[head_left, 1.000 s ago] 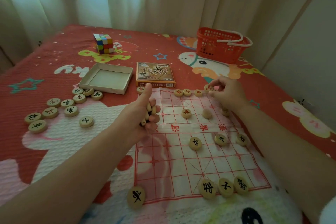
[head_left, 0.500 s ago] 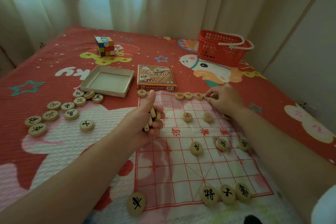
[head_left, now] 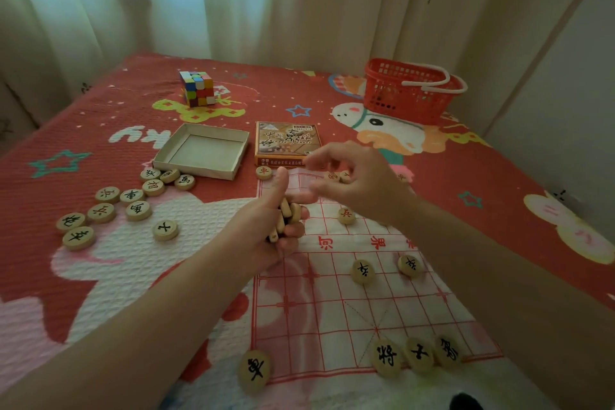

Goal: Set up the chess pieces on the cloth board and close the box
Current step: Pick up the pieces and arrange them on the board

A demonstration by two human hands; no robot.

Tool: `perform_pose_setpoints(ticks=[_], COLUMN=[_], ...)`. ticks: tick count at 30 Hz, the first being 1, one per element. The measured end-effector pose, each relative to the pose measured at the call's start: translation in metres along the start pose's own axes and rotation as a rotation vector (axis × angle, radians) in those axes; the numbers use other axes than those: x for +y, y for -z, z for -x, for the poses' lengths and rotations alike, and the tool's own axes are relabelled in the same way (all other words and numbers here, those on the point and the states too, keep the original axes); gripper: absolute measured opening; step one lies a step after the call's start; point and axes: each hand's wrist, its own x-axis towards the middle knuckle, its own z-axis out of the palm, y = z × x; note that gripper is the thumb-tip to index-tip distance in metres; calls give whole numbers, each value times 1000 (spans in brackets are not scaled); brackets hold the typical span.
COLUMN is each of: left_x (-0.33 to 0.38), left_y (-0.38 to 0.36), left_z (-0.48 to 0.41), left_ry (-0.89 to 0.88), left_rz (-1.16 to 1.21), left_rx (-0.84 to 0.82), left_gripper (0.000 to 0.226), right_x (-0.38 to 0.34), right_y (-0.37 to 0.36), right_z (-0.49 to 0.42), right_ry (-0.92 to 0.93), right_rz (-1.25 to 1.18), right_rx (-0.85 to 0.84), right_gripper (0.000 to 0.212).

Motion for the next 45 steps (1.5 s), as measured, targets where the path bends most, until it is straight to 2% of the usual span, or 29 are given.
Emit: perform_pose_setpoints(ticks=[3, 6, 9, 13, 17, 21, 23, 27, 31, 40, 45], left_x=[1, 1, 1, 1, 2, 5, 4, 3, 4, 3, 10], left_y=[0, 2, 3, 5, 8, 12, 13, 13, 14, 12, 15], left_z=[2, 2, 2, 2, -1, -2, -2, -3, -2, -1, -2], left_ry=[-7, -26, -36, -25, -52, -125, -151, -187, -208, -190, -178], left_rz=[34, 51, 39, 20, -1, -32, -64, -90, -101, -97, 51], left_rx=[-36, -59, -84, -73, 38, 43, 45, 33, 28, 52, 156], left_gripper=[54, 55, 57, 71, 48, 18, 12, 14, 13, 12, 17], right_x=[-17, -19, -18, -16, -9, -5, -5, -5, -3, 4, 16], right_y=[-14, -22, -26, -27, -30, -31, -30, -30, -29, -29, -11], right_z=[2, 3, 6, 8, 9, 8, 9, 10, 10, 10, 6], right_ry=[49, -1, 6, 84, 126, 144, 144, 156, 146, 130, 18], right_rz=[-48, -138, -194, -190, -105, -45, -60, -80, -54, 38, 17], right_rx=[-91, -102, -82, 6, 91, 72, 73, 90, 101, 155, 171], right_gripper=[31, 37, 41, 39, 42, 48, 50, 49, 39, 31, 34])
